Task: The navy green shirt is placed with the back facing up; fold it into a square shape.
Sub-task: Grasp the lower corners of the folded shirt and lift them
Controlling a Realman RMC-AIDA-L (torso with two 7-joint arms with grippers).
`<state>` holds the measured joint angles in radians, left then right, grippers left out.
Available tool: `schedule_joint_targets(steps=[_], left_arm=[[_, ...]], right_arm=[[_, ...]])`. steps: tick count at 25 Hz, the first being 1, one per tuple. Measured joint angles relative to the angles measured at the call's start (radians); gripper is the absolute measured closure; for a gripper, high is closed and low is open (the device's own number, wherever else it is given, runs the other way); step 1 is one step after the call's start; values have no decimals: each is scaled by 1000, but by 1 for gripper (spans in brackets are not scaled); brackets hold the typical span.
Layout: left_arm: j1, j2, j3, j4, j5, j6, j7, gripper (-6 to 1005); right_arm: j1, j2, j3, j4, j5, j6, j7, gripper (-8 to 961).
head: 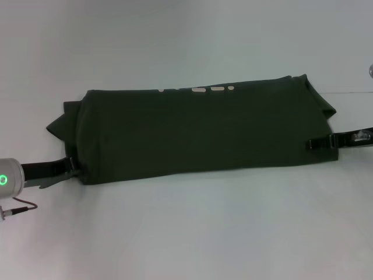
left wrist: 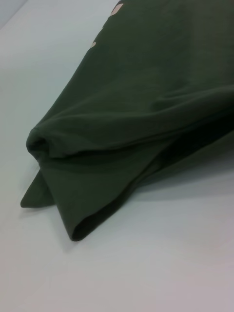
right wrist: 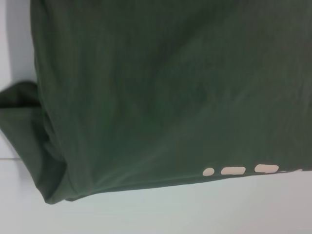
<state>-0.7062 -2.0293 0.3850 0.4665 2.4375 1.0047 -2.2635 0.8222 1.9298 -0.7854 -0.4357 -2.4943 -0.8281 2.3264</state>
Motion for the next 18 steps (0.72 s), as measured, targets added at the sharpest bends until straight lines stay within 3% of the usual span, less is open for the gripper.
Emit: schedule_joint_targets(steps=[18], left_arm=[[2, 0, 0, 2, 0, -3, 3, 992]], right_arm=[[2, 19, -14, 14, 0, 39, -1, 172]])
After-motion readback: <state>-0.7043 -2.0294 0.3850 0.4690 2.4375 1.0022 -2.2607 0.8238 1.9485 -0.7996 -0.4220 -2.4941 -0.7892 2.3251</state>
